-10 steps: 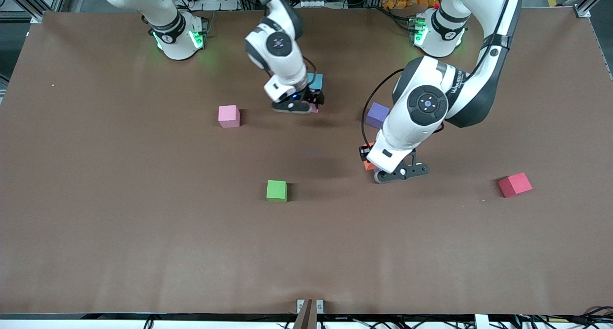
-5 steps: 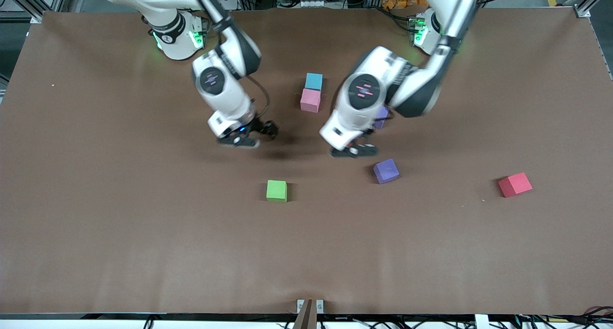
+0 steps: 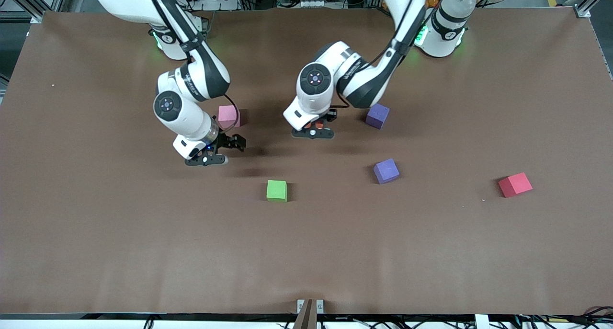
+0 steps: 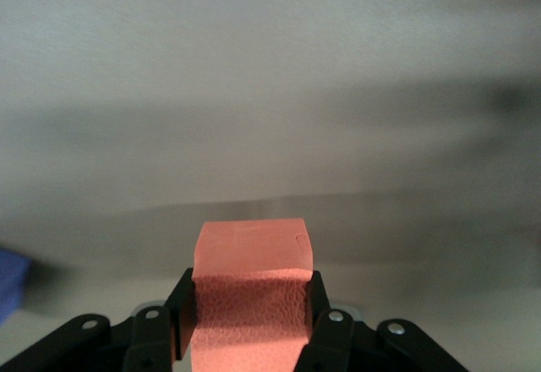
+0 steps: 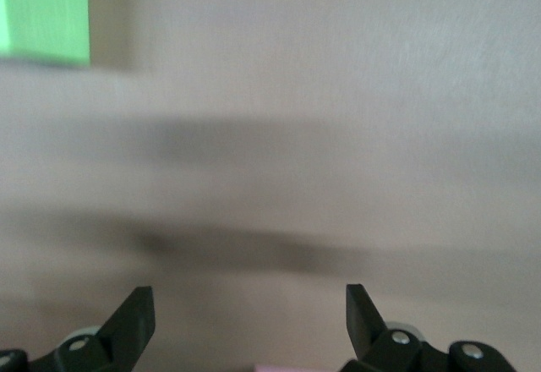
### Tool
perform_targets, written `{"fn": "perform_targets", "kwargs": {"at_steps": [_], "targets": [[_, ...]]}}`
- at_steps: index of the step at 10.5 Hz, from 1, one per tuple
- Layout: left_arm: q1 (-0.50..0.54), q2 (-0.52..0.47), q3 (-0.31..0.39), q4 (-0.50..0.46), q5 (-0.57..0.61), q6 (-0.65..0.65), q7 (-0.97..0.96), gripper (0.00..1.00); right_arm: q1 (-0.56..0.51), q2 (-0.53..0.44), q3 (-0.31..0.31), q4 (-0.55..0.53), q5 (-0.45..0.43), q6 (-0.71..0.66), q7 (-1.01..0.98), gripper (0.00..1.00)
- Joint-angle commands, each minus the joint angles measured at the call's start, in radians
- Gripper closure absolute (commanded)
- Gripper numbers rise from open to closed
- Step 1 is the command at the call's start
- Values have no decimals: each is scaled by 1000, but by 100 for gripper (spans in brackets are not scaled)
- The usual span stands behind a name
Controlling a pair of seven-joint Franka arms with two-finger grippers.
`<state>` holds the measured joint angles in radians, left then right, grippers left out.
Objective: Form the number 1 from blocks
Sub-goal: 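Grasp the second pink cube with the right gripper while the left gripper holds orange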
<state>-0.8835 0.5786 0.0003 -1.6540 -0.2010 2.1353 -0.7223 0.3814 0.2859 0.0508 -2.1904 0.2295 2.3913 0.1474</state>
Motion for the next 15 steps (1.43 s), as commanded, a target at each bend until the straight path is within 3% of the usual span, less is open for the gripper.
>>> {"fn": "perform_targets", "kwargs": {"at_steps": [1,10,15], "targets": [[-35,44,14,10,-29,57,-31,100,-6,-65,20,-96,-4,-50,-100,0],[-58,47,9,-36,-8,61,-28,100,14,-59,15,-184,11,-52,-92,5],[-63,46,-9,-38,44,61,-25,100,69,-16,11,-186,190,-43,-48,24]]}}
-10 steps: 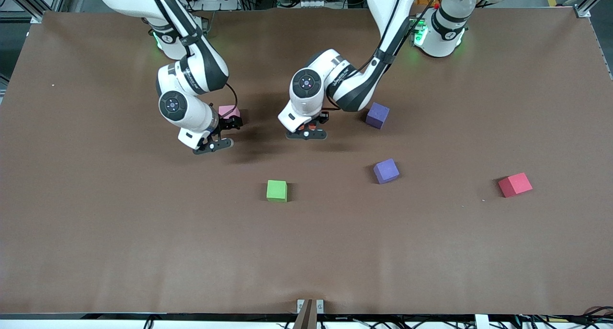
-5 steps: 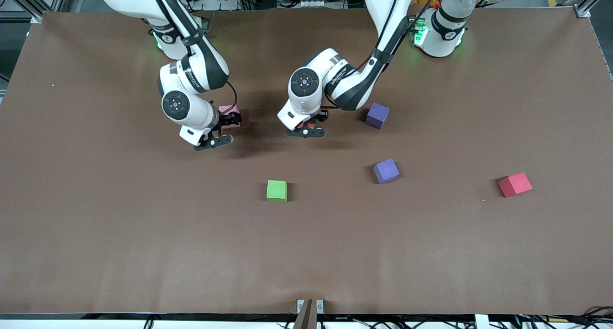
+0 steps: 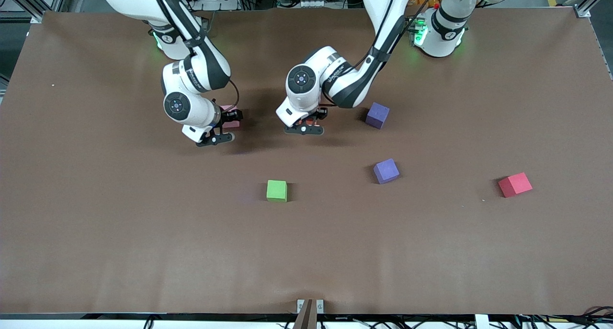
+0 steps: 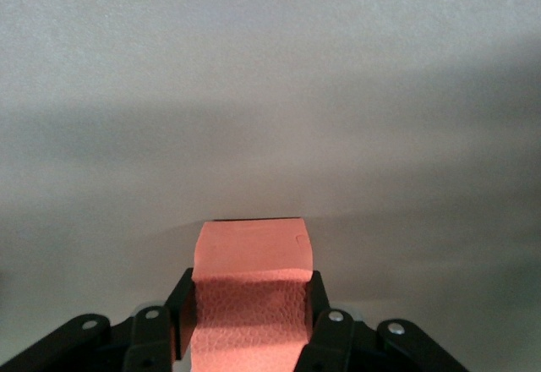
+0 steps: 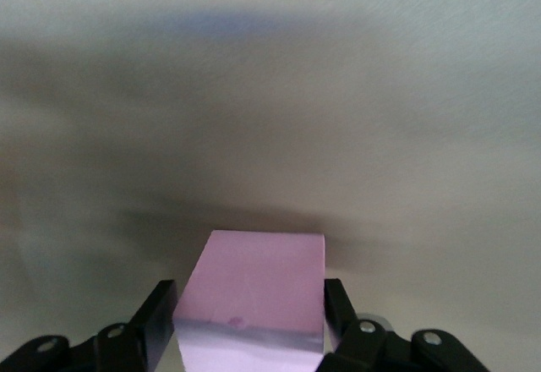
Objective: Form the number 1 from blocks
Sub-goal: 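Place the orange cube below the pink cube with the left gripper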
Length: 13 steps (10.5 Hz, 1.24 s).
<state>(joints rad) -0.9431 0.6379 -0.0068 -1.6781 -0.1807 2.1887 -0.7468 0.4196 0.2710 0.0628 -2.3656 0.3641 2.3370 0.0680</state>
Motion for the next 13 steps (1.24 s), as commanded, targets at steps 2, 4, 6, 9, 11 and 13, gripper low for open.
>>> {"fn": "perform_targets", "kwargs": {"at_steps": [2,4,6,9,11,13], "targets": [[-11,-17,-5,-18,68,8,0,100,41,-1,-1,-12,58,13,38,27],[-11,-15,-18,-23,87,8,0,100,41,-1,-4,-12,58,10,30,36],[-11,-15,-19,-25,92,8,0,100,41,-3,-21,-11,58,7,24,38],[-10,-15,-29,-29,113,8,-2,15,30,-58,-23,-11,58,-11,21,38],[0,-35,-24,-15,112,6,-19,0,21,-96,-24,-11,55,-33,13,38],[35,-99,-6,-14,112,0,-26,0,16,-119,-23,-9,56,-36,16,37]]}}
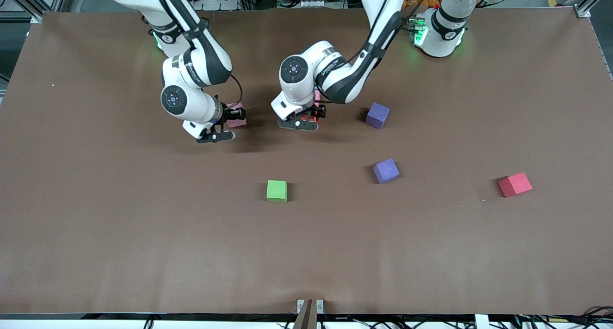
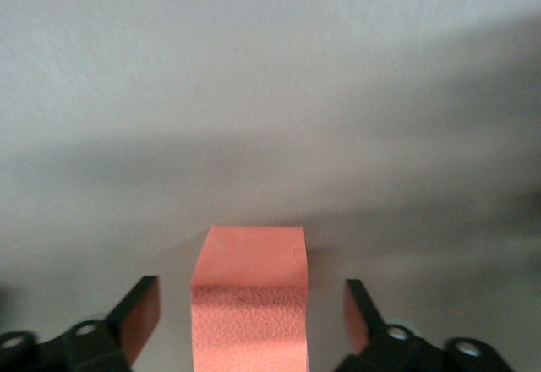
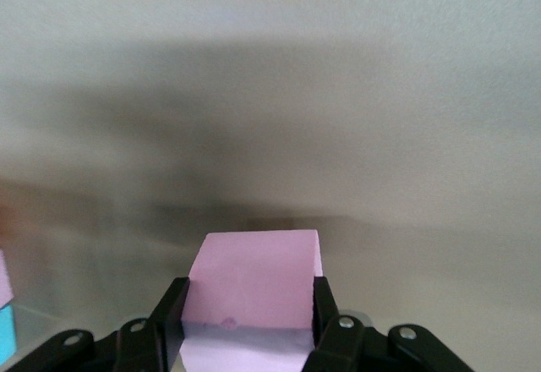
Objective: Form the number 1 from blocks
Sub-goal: 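Place the orange cube below the pink cube with the left gripper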
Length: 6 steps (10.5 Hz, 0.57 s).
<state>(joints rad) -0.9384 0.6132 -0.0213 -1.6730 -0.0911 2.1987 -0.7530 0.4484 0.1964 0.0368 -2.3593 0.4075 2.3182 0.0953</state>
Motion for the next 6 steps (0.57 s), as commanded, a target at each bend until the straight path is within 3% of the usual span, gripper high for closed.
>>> {"fn": "perform_targets", "kwargs": {"at_steps": [1,4,6], "targets": [[56,-114,17,-21,21,-17,-31,0,-16,-46,2,-12,13,-16,-11,37],[182,-196,15,-36,24,-178,-37,0,12,-19,-31,73,14,-19,10,38],[217,-251,12,-138,78,-183,3,0,59,75,-58,214,10,-32,18,38]]}}
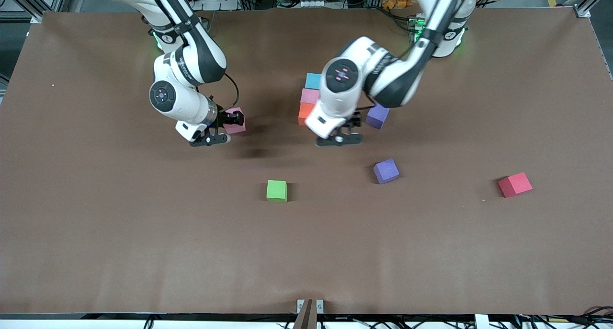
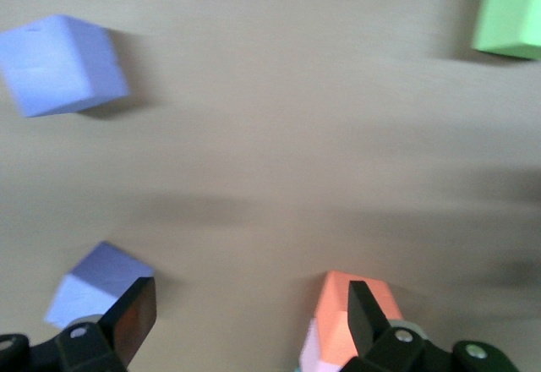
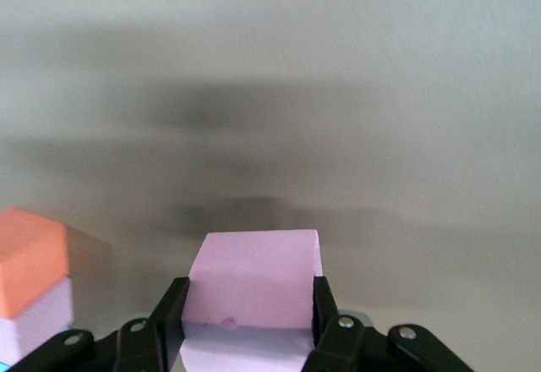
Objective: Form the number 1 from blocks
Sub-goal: 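Grasp a purple cube with the left gripper while the right gripper holds pink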
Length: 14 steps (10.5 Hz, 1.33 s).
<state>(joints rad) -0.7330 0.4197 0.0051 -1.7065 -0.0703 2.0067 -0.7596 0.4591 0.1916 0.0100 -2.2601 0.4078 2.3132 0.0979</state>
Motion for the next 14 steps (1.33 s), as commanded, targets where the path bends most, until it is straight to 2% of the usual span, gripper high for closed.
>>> {"fn": "perform_targets", "kwargs": {"at_steps": [1,3,5,7,9,11,14], "targets": [[15,-90,-19,-169,123,24,43,0,99,122,-63,178,9,-35,54,38],[27,-166,-22,-305,156,75,193,0,182,208,-80,311,9,-35,196,38],[70,-249,-22,-440,156,150,383,0,274,285,-126,404,14,-41,290,38],[80,-289,-23,-575,158,294,417,0,323,319,-131,424,20,-34,345,38],[80,-285,-40,-655,158,418,422,0,358,357,-131,479,38,-37,374,38],[80,-280,-45,-711,158,486,473,0,383,402,-131,546,39,-38,419,38],[80,-280,-53,-739,158,492,474,0,417,436,-131,574,37,-34,419,38]]}}
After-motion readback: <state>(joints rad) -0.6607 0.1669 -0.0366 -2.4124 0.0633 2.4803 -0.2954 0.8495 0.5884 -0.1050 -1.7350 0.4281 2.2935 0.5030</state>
